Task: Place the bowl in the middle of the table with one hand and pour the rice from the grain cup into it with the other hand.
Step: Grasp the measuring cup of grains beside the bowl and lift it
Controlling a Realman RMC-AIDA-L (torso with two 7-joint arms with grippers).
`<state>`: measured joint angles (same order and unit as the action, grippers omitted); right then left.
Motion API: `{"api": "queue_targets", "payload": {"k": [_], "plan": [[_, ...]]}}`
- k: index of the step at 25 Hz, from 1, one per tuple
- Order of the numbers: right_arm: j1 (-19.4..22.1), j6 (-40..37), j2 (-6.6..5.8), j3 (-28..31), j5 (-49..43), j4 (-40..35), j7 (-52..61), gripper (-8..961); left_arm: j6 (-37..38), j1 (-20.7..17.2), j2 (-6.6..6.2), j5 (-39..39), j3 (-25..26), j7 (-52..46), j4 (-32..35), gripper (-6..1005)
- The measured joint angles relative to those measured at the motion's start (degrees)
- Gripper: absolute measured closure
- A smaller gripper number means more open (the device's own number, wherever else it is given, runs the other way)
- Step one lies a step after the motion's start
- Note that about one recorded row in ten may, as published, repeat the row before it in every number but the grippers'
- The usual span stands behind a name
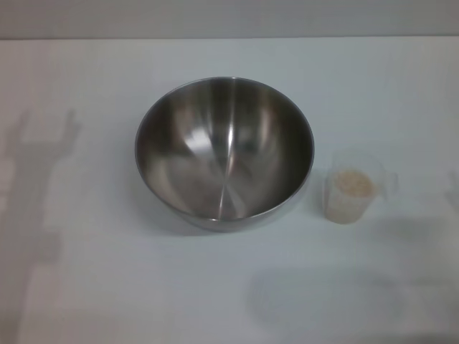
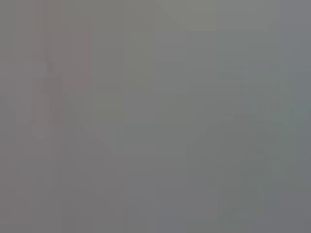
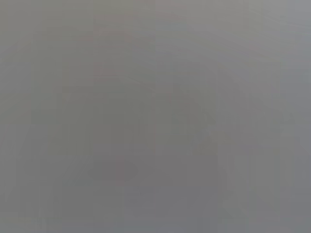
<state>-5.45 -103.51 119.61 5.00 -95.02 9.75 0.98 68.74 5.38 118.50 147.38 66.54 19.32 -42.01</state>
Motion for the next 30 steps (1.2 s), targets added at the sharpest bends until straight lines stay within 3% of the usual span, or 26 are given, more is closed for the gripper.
{"api": "queue_targets", "payload": {"k": [2,3,4,16,30], "plan": [[0.4,0.5,0.06,-0.3,0.0,0.1,-0.5,113,0.0,0.0,0.0,0.0,0.0,0.0,0.0,136],[0.9,1.1,0.11,-0.7,0.0,0.5,-1.2,113,9.7,3.4,0.2,0.4,0.1,-9.7,13.9,136],[1.2,1.9,0.11,-0.8,0.0,0.9,-1.9,113,10.3,3.8,0.2,-0.1,0.3,-11.5,16.6,136],[0.3,12.8,0.14,-7.3,0.0,2.8,-2.6,114,11.3,5.9,0.32,-1.4,0.3,-12.9,20.1,135],[-2.1,19.8,0.19,-10.9,0.0,3.1,-2.7,114,11.0,6.1,0.32,-1.4,0.3,-13.1,20.3,136]]}}
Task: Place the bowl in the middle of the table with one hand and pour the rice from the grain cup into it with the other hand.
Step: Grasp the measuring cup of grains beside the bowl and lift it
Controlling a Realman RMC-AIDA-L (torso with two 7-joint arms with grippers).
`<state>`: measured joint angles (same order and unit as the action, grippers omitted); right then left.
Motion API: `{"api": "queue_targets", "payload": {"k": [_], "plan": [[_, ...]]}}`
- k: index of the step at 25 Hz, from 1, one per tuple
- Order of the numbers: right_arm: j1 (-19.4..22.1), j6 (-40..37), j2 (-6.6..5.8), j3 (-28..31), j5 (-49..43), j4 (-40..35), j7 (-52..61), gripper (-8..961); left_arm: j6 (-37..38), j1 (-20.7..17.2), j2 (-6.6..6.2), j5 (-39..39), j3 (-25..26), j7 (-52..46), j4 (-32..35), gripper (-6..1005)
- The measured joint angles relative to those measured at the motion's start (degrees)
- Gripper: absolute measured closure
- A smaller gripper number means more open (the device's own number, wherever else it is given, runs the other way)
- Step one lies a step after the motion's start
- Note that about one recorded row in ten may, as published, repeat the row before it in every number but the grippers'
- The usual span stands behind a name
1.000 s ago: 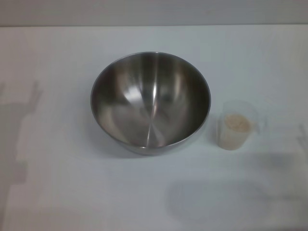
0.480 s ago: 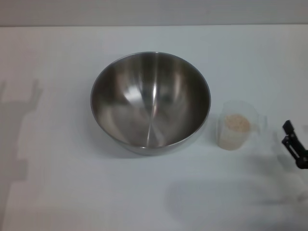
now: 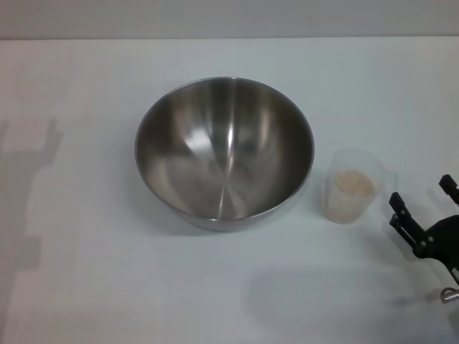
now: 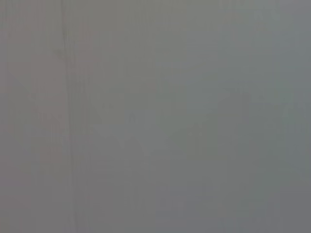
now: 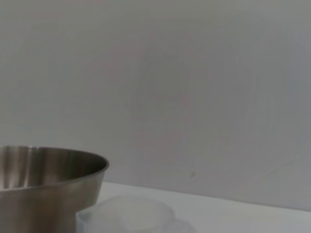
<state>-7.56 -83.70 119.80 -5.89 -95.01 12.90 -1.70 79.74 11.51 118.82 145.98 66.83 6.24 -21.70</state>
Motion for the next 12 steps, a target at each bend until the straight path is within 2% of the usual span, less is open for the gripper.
{"api": "queue_targets", "payload": {"k": [12], "plan": [[-2.1,2.6,0.0,-0.8,0.0,0.1,-0.1,114,0.6,-0.5,0.0,0.0,-0.2,-0.1,-0.3,136]]}}
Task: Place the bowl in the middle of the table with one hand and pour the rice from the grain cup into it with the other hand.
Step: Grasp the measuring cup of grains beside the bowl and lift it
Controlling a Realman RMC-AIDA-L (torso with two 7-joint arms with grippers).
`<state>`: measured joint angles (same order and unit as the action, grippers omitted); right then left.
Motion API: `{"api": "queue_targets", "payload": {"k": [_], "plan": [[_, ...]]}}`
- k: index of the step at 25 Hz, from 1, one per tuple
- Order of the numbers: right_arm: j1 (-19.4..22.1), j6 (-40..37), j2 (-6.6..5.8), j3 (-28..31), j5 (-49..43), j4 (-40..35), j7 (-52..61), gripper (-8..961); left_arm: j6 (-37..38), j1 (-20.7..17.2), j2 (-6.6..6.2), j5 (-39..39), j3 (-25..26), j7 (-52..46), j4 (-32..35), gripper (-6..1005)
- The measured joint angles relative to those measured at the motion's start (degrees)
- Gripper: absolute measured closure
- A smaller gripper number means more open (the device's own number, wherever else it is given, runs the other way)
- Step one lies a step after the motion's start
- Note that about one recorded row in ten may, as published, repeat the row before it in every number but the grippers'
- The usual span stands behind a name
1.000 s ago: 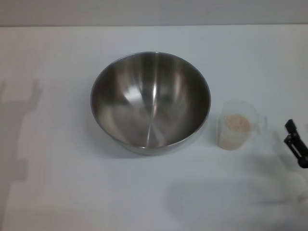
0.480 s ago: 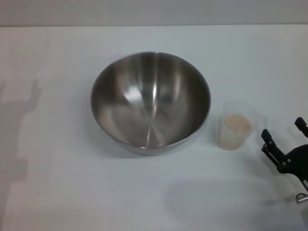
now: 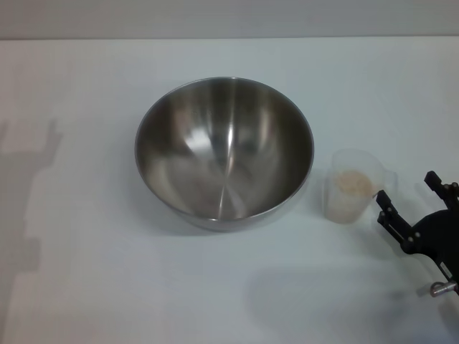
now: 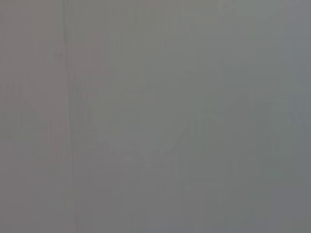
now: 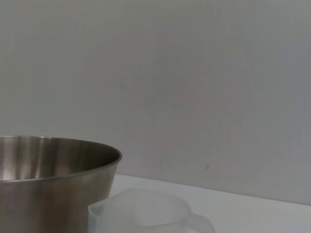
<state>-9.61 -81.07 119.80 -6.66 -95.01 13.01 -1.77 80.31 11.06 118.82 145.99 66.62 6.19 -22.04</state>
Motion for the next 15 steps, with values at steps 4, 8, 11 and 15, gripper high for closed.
{"api": "queue_targets", "payload": {"k": [4,8,11,15], "plan": [[-0.2,0.1,0.0,0.4,0.2,0.0,0.0,114,0.1,0.0,0.0,0.0,0.1,0.0,0.2,136],[-0.5,0.9,0.0,1.0,0.6,0.0,0.0,114,0.1,-0.1,0.0,0.0,0.1,0.0,0.3,136],[-0.7,1.7,0.0,1.4,0.6,0.0,0.0,113,0.0,-0.1,0.0,0.0,0.1,0.0,0.4,136],[-1.3,2.8,0.0,2.1,0.6,0.0,0.0,115,-0.2,-0.1,0.0,0.0,0.2,0.0,0.4,136]]}}
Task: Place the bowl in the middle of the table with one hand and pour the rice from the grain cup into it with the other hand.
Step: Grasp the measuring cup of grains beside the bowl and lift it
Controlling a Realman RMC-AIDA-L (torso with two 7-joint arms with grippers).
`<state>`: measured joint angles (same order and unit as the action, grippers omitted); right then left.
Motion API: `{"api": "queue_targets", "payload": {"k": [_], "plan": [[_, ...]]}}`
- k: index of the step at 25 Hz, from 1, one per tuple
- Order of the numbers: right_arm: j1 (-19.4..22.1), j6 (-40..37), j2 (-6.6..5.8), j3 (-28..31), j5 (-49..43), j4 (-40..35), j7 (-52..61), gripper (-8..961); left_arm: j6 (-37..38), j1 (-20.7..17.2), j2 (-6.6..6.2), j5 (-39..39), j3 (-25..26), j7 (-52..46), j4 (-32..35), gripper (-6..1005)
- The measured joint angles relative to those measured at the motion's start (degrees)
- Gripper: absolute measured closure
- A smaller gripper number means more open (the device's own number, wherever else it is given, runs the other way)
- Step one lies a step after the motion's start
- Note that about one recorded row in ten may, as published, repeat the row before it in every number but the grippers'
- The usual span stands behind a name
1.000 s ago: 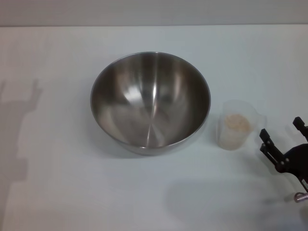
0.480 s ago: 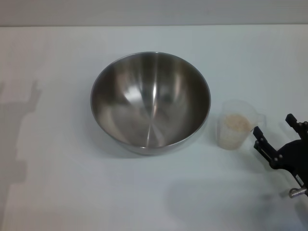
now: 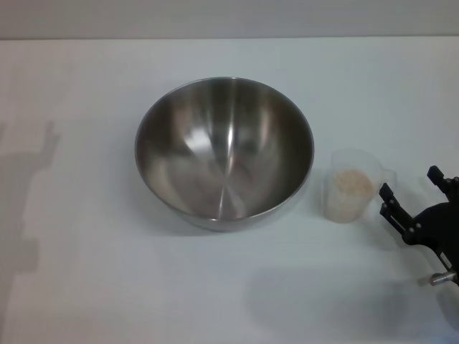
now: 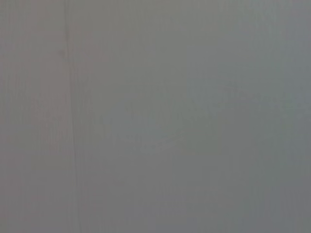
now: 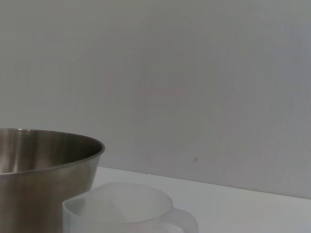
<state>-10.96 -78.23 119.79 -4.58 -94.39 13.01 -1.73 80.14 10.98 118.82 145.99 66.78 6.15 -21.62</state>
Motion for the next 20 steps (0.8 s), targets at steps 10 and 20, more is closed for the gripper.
{"api": "queue_targets", "payload": {"k": [10,20], "plan": [[-0.7,0.0,-0.09,1.5,0.0,0.0,0.2,132,-0.2,0.1,0.0,0.0,0.0,0.0,0.7,136],[-1.8,0.1,-0.09,1.6,0.0,0.0,0.2,149,-0.3,0.5,0.0,0.0,0.1,0.0,1.5,136]]}}
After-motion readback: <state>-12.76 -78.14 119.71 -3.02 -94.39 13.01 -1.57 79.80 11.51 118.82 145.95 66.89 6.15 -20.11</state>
